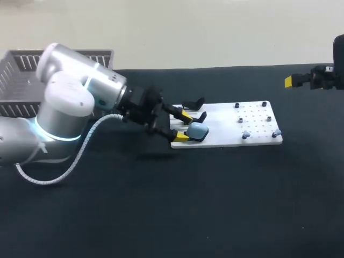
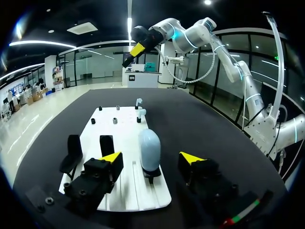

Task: Pick up each earbud case from the left stands, insert the matching earbuds, close the lid, and place the case in the box.

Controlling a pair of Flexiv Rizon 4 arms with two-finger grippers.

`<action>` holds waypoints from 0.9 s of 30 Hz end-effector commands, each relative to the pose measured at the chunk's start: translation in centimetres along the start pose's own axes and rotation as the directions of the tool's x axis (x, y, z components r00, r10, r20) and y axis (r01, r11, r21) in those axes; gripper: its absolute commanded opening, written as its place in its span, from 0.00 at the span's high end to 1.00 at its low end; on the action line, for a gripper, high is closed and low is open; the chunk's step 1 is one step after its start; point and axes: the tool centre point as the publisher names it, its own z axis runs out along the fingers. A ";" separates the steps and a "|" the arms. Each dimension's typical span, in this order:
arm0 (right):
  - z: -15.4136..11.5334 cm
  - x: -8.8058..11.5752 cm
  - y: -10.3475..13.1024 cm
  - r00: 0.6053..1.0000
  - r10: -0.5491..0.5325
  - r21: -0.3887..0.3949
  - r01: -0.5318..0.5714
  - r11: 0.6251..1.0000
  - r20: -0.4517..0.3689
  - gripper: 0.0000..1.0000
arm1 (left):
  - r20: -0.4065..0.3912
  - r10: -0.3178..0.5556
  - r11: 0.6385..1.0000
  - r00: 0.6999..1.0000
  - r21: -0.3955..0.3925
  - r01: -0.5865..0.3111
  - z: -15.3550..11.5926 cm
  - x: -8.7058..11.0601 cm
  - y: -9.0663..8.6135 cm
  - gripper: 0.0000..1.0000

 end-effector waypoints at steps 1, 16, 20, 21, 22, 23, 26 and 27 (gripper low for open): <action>0.0 0.0 0.0 1.000 0.000 0.000 0.000 1.000 0.000 0.00 | 0.002 0.000 1.000 1.000 0.003 0.000 0.6 0.2 0.3 0.22; 0.0 0.0 0.0 1.000 0.000 0.000 0.000 1.000 0.000 0.00 | 0.009 -0.004 1.000 1.000 -0.004 0.004 1.9 0.3 0.3 0.34; 0.0 0.0 0.0 1.000 0.000 0.000 0.000 1.000 0.000 0.00 | 0.013 -0.006 1.000 1.000 -0.005 0.006 2.2 0.3 0.4 0.39; 0.0 0.0 0.0 1.000 0.000 0.000 0.000 1.000 0.000 0.00 | 0.013 -0.007 1.000 1.000 -0.006 0.007 2.2 0.3 0.4 0.40; 0.0 0.0 0.0 1.000 0.000 0.000 0.000 1.000 0.000 0.00 | 0.014 -0.007 1.000 1.000 -0.007 0.007 2.3 0.3 0.4 0.42; 0.0 0.0 0.0 1.000 0.000 0.000 0.000 1.000 0.000 0.00 | 0.014 -0.007 1.000 1.000 -0.007 0.007 2.4 0.3 0.3 0.43; 0.0 0.0 0.0 1.000 0.000 0.000 0.000 1.000 0.000 0.00 | 0.015 -0.006 1.000 1.000 -0.007 0.006 2.6 0.3 0.3 0.50; 0.0 0.0 0.0 1.000 0.000 0.000 0.000 1.000 0.000 0.00 | 0.016 -0.006 1.000 1.000 -0.007 0.006 2.6 0.3 0.3 0.52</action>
